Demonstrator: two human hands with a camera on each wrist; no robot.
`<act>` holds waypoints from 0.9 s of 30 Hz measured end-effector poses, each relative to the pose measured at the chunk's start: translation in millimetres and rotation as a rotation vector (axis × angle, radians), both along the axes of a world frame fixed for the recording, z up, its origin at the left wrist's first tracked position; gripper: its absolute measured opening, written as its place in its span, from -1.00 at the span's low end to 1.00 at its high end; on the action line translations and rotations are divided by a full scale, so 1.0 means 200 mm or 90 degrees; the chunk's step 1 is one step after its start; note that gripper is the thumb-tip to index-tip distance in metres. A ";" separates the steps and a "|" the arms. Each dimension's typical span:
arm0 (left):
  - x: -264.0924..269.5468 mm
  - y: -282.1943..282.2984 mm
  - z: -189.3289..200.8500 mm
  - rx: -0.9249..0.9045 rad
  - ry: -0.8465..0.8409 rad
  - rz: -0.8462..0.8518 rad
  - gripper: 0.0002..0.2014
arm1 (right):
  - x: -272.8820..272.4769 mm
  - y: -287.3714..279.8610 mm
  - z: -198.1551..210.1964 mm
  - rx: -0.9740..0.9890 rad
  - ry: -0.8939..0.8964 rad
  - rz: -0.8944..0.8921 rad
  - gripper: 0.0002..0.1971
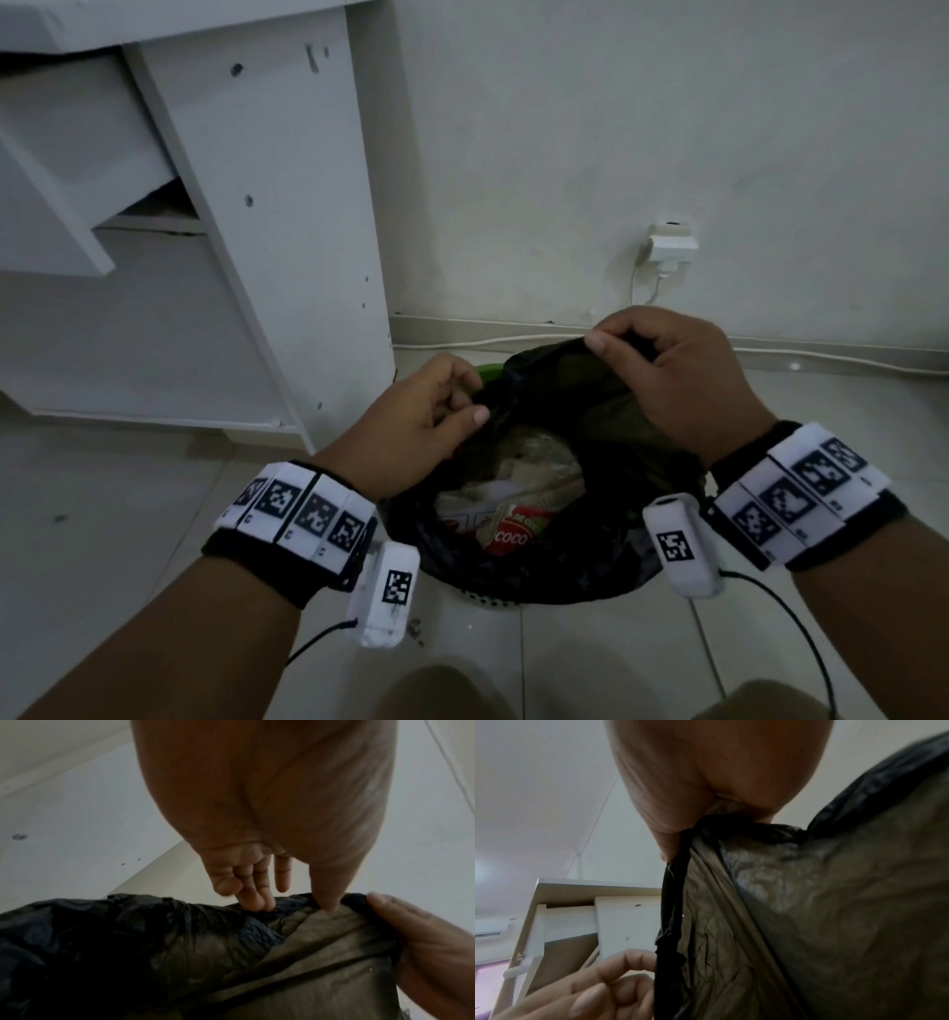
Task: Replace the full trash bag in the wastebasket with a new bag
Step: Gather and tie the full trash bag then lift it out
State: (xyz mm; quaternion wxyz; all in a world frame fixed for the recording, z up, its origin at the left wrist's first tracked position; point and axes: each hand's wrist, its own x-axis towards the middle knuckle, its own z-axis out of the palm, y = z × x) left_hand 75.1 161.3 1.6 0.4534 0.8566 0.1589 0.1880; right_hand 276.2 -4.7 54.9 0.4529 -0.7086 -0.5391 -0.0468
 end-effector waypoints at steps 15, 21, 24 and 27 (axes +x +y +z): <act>0.10 -0.09 0.00 0.166 -0.093 0.163 -0.82 | 0.04 0.02 -0.06 -0.171 -0.211 -0.211 -0.71; 0.12 -0.18 0.12 0.189 -0.114 0.173 -0.95 | -0.18 0.09 -0.01 -0.219 -0.134 0.030 -0.58; 0.09 -0.15 0.12 0.136 -0.101 0.166 -0.90 | -0.15 0.07 0.02 -0.200 -0.032 0.077 -0.87; 0.02 -0.08 0.04 0.021 -0.027 0.131 -0.83 | -0.07 0.04 0.04 -0.208 -0.016 0.088 -0.86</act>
